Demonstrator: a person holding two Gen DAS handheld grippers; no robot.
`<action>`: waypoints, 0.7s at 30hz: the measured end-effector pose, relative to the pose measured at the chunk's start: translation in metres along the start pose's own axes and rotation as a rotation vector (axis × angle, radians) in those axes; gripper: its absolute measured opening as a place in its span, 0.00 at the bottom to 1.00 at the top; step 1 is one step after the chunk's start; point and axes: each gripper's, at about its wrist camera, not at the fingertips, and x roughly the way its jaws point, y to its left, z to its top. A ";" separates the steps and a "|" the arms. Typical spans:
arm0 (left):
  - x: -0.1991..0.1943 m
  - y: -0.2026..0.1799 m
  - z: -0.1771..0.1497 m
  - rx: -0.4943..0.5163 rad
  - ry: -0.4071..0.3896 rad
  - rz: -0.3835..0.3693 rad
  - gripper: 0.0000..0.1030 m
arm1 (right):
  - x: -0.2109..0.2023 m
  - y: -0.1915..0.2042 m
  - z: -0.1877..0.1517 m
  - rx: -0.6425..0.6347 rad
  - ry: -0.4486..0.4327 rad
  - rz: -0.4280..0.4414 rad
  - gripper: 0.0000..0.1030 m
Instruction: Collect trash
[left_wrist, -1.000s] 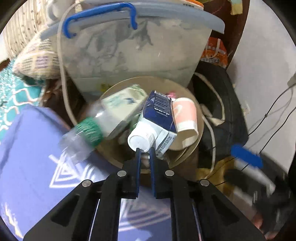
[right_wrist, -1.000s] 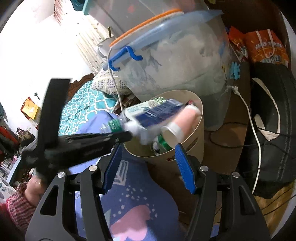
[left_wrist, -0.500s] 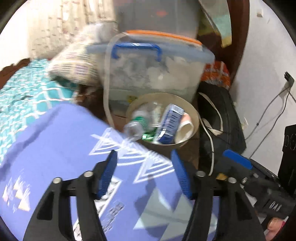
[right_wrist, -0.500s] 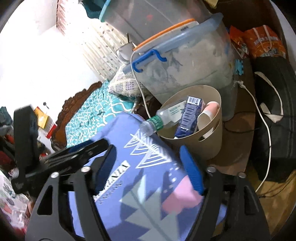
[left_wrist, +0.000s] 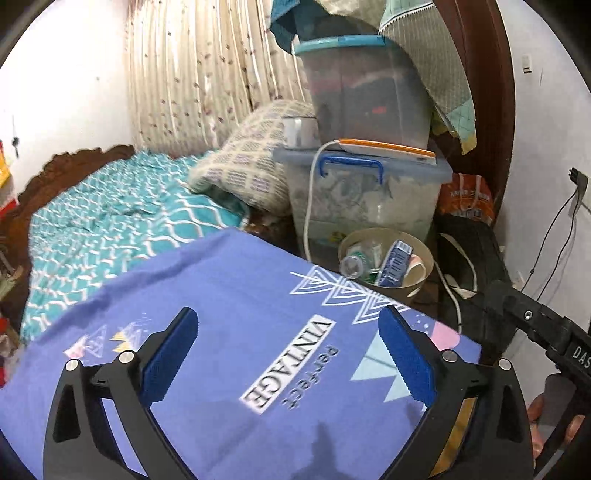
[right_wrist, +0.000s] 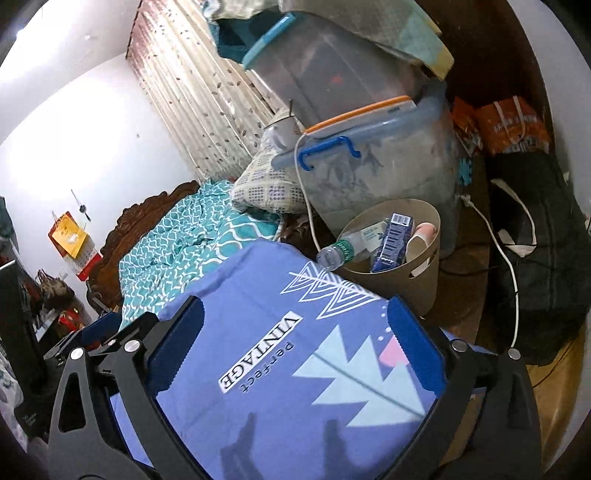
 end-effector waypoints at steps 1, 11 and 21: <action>-0.005 0.002 -0.003 -0.001 0.001 0.001 0.92 | 0.000 0.004 -0.004 -0.006 0.000 -0.001 0.96; -0.018 0.002 -0.022 0.003 0.025 0.049 0.92 | -0.016 0.021 -0.014 -0.043 -0.006 -0.021 0.97; -0.031 0.005 -0.024 -0.018 0.007 0.087 0.92 | -0.026 0.028 -0.016 -0.042 -0.011 -0.036 0.97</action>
